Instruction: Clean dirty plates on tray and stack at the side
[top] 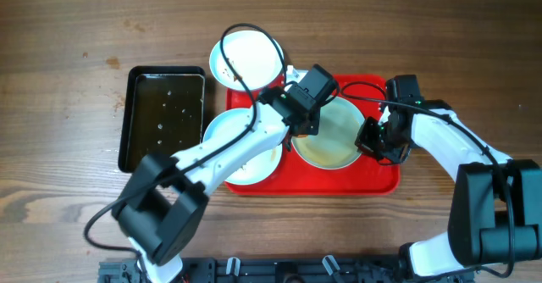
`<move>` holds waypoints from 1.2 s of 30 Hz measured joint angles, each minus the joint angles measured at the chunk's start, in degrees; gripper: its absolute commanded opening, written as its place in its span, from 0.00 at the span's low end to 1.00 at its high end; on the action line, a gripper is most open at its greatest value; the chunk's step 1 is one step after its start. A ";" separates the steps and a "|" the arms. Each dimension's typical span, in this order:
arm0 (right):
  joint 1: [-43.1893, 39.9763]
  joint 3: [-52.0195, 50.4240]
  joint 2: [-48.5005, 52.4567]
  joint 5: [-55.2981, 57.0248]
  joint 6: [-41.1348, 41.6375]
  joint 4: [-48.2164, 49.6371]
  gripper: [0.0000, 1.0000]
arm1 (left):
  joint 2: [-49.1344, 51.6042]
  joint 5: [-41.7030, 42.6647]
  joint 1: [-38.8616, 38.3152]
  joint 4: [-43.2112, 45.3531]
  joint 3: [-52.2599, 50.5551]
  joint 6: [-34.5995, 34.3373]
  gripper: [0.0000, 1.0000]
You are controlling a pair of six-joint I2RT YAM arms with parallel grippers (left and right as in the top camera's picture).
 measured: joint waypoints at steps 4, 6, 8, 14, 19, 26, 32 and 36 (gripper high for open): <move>0.00 -0.22 0.00 -0.46 0.09 1.99 0.05 | -3.50 -3.96 0.02 -2.93 0.22 1.49 0.04; 0.00 -0.39 0.15 -1.73 -0.15 3.23 0.04 | -3.82 -6.01 0.46 -6.38 0.22 1.77 0.04; -0.02 -0.48 0.26 -2.21 -0.15 3.43 0.05 | -3.85 -7.91 2.64 -10.91 0.26 1.60 0.04; 0.00 -0.26 -1.81 0.59 -0.37 -0.68 0.05 | -3.85 -10.88 16.50 -16.96 0.28 0.50 0.04; -0.02 2.89 -14.34 9.27 -0.87 -6.51 0.05 | -3.91 -10.95 22.82 -19.54 0.31 0.33 0.04; 0.00 10.12 -23.02 20.55 -3.39 -17.59 0.05 | -3.96 -8.15 24.52 -20.00 0.31 0.33 0.04; -0.02 15.63 -23.23 31.34 -4.09 -21.14 0.05 | -3.96 -7.06 24.52 -20.85 0.31 0.35 0.04; 0.00 17.57 -23.32 35.19 -5.75 -21.38 0.05 | -3.96 -7.06 24.52 -20.85 0.31 0.35 0.04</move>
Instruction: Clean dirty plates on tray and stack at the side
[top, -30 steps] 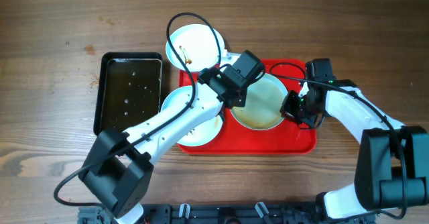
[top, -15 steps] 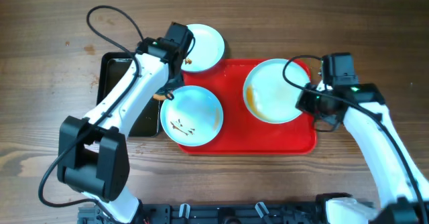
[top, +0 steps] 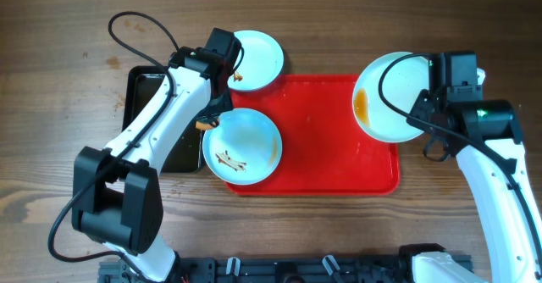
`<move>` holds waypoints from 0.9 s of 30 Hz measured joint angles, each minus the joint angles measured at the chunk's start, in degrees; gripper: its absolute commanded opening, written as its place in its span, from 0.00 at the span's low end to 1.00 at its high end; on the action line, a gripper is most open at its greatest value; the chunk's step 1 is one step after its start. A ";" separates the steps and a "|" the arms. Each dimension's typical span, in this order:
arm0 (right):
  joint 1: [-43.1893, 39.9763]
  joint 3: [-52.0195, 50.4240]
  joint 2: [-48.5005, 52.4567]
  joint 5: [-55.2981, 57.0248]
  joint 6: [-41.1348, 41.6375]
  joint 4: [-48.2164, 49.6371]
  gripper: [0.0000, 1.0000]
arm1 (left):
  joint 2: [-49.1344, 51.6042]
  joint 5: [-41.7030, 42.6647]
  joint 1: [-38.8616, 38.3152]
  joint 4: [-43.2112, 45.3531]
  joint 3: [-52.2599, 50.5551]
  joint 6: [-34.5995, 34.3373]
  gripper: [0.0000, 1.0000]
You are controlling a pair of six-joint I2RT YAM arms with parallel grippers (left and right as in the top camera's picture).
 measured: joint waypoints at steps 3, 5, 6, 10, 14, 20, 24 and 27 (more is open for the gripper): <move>-0.02 0.07 0.00 0.50 -1.55 0.92 0.05 | 0.00 0.00 -0.02 0.00 0.00 0.00 0.04; 0.00 0.09 0.00 1.68 -1.97 0.55 0.05 | 0.00 0.00 -0.02 0.02 0.00 0.00 0.04; 0.00 0.09 0.00 2.75 -1.97 0.46 0.05 | 0.00 0.00 0.00 0.04 0.00 0.00 0.04; -0.02 0.09 0.00 7.08 -3.67 2.49 0.05 | 0.00 0.02 -0.02 0.42 0.00 0.13 0.04; 0.02 0.09 0.63 8.85 -7.58 4.57 0.05 | 0.00 0.02 0.00 0.66 0.00 0.44 0.04; 9.07 0.24 6.25 14.56 -14.40 7.63 0.05 | 0.00 0.22 -0.02 2.27 0.00 0.44 0.04; 17.20 0.28 9.53 21.33 -15.96 7.08 0.05 | 0.00 0.22 -0.02 2.60 0.00 0.44 0.04; 21.57 0.28 12.22 29.14 -15.93 6.99 0.05 | 0.00 0.24 0.00 2.60 0.00 0.44 0.04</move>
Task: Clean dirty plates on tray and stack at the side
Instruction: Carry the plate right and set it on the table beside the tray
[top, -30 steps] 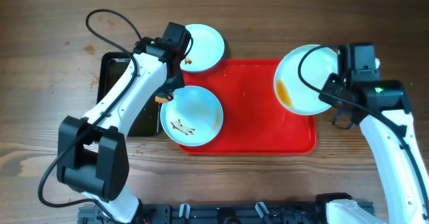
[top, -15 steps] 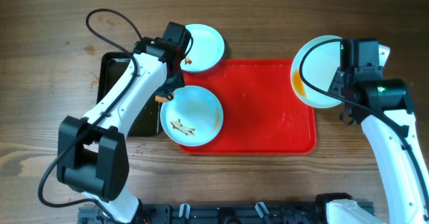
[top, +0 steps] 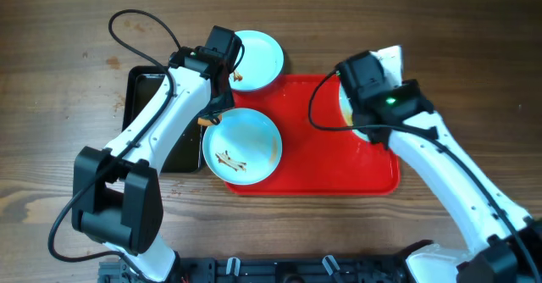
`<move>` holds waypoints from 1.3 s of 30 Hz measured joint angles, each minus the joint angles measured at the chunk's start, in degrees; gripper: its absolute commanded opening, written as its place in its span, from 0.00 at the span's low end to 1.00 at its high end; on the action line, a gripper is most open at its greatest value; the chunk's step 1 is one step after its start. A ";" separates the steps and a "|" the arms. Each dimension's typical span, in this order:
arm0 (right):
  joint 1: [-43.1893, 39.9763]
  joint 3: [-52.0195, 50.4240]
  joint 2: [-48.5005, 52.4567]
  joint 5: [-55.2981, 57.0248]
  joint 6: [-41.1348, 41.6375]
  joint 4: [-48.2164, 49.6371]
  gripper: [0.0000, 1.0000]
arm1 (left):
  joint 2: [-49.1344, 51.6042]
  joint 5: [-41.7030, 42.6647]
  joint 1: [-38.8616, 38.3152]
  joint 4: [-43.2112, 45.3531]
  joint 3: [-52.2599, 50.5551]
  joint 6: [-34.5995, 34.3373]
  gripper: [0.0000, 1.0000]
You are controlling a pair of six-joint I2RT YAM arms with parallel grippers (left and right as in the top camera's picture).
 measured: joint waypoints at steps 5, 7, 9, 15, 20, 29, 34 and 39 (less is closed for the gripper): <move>2.32 0.00 0.87 9.75 -0.22 0.46 0.05 | 0.00 0.15 -0.02 0.33 0.00 0.02 0.04; 3.54 0.00 0.90 13.64 -1.75 1.97 0.05 | 0.00 0.17 0.00 0.52 0.00 0.00 0.04; 5.16 0.00 0.92 17.00 -4.96 4.94 0.04 | 0.00 0.17 -0.02 0.81 0.00 0.00 0.04; 11.13 0.07 1.07 30.75 -26.82 28.15 0.05 | 0.00 0.22 0.00 1.40 0.00 0.00 0.04; 13.92 0.55 1.36 35.80 -49.11 45.29 0.05 | -0.13 0.20 0.00 1.46 0.00 0.02 0.04; 15.61 0.17 1.64 36.92 -50.49 45.48 0.04 | -0.15 0.20 0.00 1.49 0.00 0.00 0.04; 15.61 -1.70 2.75 35.50 -41.31 44.76 0.04 | -0.15 0.20 -0.02 1.92 0.00 0.02 0.04; 15.61 -2.45 3.17 24.41 -25.86 33.09 0.04 | -0.15 0.22 -0.02 2.47 0.00 0.24 0.04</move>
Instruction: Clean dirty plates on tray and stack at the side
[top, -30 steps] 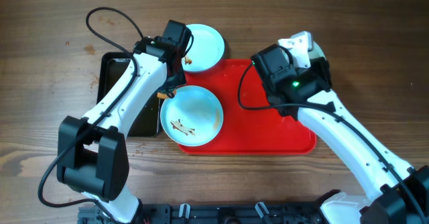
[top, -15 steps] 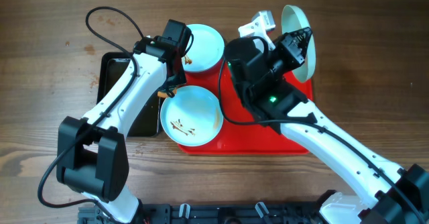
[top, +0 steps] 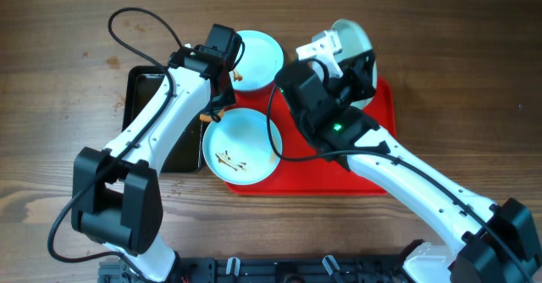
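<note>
A red tray (top: 292, 160) lies mid-table. On its left edge sits a light-blue plate (top: 246, 139) with food scraps and an orange smear. A second light-blue plate (top: 258, 54) rests off the tray's back-left corner, with a scrap near its rim. My right gripper (top: 332, 52) reaches across the tray's back, shut on a white plate (top: 354, 37) that it holds tilted above the back edge; the arm hides much of that plate. My left gripper (top: 212, 113) points down at the left rim of the nearer blue plate; its jaws are hidden under the wrist.
A black bin tray (top: 148, 113) lies on the wooden table left of the red tray, partly under my left arm. Cables loop over the back-left plate and over the red tray's middle.
My right arm has moved left along the tray's back edge with the white plate, now tilted more steeply near the back-left plate. My left arm has not moved.
Both grippers first worked at a pale plate on the tray's right half. Then my left gripper stood by the black bin and nearer blue plate, while my right held the stained white plate clear of the tray's right side. Since then that plate has gone leftward over the tray.
</note>
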`<move>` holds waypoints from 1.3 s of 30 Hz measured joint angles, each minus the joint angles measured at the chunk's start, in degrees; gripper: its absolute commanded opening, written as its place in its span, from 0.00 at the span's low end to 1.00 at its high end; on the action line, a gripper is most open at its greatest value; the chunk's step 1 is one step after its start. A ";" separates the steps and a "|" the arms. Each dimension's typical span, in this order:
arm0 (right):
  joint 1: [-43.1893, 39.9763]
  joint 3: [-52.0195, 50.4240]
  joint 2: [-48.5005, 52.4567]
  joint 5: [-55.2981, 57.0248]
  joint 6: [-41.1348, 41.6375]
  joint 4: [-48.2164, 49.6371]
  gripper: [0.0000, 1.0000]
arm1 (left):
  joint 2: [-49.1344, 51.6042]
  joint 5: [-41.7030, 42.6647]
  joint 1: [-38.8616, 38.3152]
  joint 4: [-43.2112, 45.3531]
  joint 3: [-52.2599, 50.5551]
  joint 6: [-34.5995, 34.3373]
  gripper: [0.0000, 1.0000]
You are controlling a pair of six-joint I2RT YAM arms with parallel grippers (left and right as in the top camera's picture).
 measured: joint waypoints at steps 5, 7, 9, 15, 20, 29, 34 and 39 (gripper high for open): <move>-2.36 -0.26 0.09 -26.82 30.08 -14.21 0.04 | 0.00 0.00 0.00 0.09 0.00 0.90 0.04; -4.87 -0.26 0.09 -36.92 38.80 -14.91 0.04 | 0.00 -0.02 0.00 -0.02 0.00 1.07 0.04; -7.45 -0.26 0.07 -44.06 44.78 -14.95 0.04 | 0.00 -0.02 0.00 -0.57 0.00 1.09 0.04; -33.24 -0.04 -5.66 -57.70 53.27 -25.18 0.04 | -0.04 -0.02 0.00 -1.33 0.00 1.09 0.04; -64.39 0.00 -6.27 -66.64 49.35 -27.96 0.04 | -0.04 0.17 0.02 -1.40 0.00 1.11 0.04; -84.04 0.11 6.32 -69.70 47.54 -28.87 0.04 | -0.04 0.61 0.02 -0.98 0.00 1.09 0.04; -84.02 0.11 15.65 -71.25 46.88 -23.04 0.05 | -0.04 0.61 0.02 -1.73 0.00 1.09 0.04; -84.02 0.31 17.00 -72.24 45.40 -19.41 0.28 | -0.04 0.61 0.00 -3.10 0.00 1.11 0.04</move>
